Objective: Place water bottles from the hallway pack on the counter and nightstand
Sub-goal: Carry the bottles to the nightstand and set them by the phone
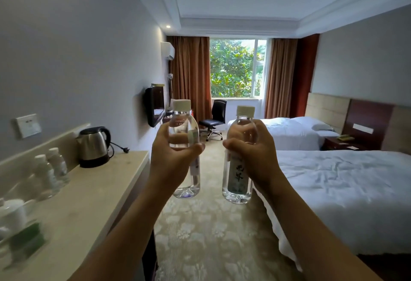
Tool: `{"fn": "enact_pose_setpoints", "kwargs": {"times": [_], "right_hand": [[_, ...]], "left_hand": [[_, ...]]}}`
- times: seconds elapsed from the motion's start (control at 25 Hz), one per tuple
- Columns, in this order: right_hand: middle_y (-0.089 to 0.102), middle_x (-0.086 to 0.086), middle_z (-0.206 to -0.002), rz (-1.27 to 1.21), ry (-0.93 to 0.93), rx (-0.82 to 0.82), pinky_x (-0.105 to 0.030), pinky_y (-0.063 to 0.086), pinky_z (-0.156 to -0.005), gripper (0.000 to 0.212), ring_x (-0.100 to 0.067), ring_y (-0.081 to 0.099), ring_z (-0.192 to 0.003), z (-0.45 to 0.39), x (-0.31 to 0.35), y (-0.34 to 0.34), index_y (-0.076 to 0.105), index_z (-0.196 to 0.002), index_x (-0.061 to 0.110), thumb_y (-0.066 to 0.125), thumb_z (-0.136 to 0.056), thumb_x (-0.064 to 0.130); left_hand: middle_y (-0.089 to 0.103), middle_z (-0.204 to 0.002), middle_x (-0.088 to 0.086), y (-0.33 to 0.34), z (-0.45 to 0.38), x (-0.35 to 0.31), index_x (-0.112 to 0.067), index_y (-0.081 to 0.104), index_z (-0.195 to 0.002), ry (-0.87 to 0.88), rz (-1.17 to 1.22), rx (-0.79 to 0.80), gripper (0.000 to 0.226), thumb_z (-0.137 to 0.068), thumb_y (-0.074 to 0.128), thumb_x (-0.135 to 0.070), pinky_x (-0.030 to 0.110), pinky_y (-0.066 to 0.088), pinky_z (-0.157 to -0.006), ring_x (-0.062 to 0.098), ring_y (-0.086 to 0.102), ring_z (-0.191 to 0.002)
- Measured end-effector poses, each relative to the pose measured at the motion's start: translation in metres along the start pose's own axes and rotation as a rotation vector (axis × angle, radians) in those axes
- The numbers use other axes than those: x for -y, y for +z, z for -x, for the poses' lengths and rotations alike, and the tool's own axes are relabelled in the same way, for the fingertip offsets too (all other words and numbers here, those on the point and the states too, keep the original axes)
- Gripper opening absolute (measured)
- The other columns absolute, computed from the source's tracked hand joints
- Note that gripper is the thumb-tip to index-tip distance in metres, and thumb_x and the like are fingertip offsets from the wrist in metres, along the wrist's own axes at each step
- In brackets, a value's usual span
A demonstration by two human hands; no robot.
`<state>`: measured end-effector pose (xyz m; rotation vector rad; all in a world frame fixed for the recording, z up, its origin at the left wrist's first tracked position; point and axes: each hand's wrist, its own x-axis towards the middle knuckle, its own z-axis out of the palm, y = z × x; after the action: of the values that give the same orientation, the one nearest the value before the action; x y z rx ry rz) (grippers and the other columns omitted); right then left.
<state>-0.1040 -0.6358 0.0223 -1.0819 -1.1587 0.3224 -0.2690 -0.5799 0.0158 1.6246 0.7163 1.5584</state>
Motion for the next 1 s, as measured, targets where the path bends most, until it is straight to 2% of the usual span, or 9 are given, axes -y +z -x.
{"fn": "enact_pose_setpoints", "kwargs": {"times": [0.16, 0.24, 0.4, 0.56, 0.72, 0.84, 1.0], "right_hand": [[0.065, -0.002, -0.092, -0.009, 0.017, -0.014, -0.046, 0.06, -0.075, 0.04, -0.021, 0.067, -0.084, -0.091, -0.084, -0.012, 0.058, -0.1, 0.016, 0.081, -0.067, 0.009], [0.066, -0.001, -0.089, -0.034, 0.054, -0.042, -0.045, 0.06, -0.073, 0.037, -0.021, 0.067, -0.082, -0.145, -0.123, -0.018, 0.059, -0.094, 0.017, 0.081, -0.069, 0.001], [0.068, -0.007, -0.089, -0.036, 0.072, -0.032, -0.05, 0.062, -0.069, 0.038, -0.034, 0.07, -0.083, -0.259, -0.191, -0.01, 0.06, -0.093, 0.019, 0.079, -0.061, 0.01], [0.068, -0.002, -0.087, -0.007, 0.087, -0.008, -0.043, 0.06, -0.073, 0.039, -0.021, 0.068, -0.08, -0.356, -0.258, 0.019, 0.06, -0.098, 0.016, 0.08, -0.069, 0.0], [0.067, -0.006, -0.092, 0.005, 0.11, -0.04, -0.05, 0.061, -0.074, 0.041, -0.029, 0.068, -0.083, -0.447, -0.342, 0.058, 0.06, -0.099, 0.021, 0.077, -0.071, -0.003], [0.066, -0.004, -0.091, 0.012, 0.111, -0.078, -0.047, 0.06, -0.074, 0.039, -0.023, 0.066, -0.081, -0.521, -0.406, 0.096, 0.06, -0.098, 0.023, 0.077, -0.072, -0.001], [0.066, -0.001, -0.089, 0.034, 0.117, -0.121, -0.045, 0.059, -0.073, 0.038, -0.022, 0.065, -0.079, -0.625, -0.469, 0.13, 0.059, -0.095, 0.026, 0.078, -0.072, 0.003]], "left_hand": [[0.066, -0.092, -0.004, 0.043, -0.081, 0.083, -0.022, 0.056, -0.118, -0.011, -0.021, 0.016, 0.054, -0.075, 0.078, 0.002, 0.024, 0.061, -0.063, 0.003, 0.07, -0.076], [0.066, -0.092, -0.003, 0.065, -0.127, 0.118, -0.021, 0.055, -0.119, -0.027, -0.035, 0.02, 0.054, -0.076, 0.078, 0.002, 0.021, 0.06, -0.058, 0.001, 0.07, -0.074], [0.068, -0.094, -0.004, 0.1, -0.231, 0.185, -0.02, 0.056, -0.12, -0.031, -0.056, 0.002, 0.053, -0.076, 0.078, 0.0, 0.019, 0.058, -0.056, 0.012, 0.07, -0.078], [0.066, -0.094, -0.006, 0.119, -0.331, 0.251, -0.024, 0.055, -0.118, -0.029, -0.059, 0.004, 0.052, -0.077, 0.078, -0.001, 0.017, 0.056, -0.056, 0.009, 0.069, -0.077], [0.067, -0.094, -0.007, 0.128, -0.43, 0.339, -0.023, 0.056, -0.117, -0.021, -0.053, 0.012, 0.051, -0.075, 0.081, -0.008, 0.03, 0.061, -0.066, 0.01, 0.068, -0.082], [0.067, -0.096, -0.003, 0.131, -0.514, 0.409, -0.021, 0.056, -0.121, -0.012, -0.02, 0.039, 0.053, -0.076, 0.08, -0.009, 0.032, 0.06, -0.068, 0.014, 0.069, -0.086], [0.069, -0.094, -0.008, 0.149, -0.634, 0.48, -0.03, 0.06, -0.114, -0.039, 0.025, 0.066, 0.046, -0.076, 0.08, -0.014, 0.038, 0.061, -0.073, 0.013, 0.07, -0.088]]}}
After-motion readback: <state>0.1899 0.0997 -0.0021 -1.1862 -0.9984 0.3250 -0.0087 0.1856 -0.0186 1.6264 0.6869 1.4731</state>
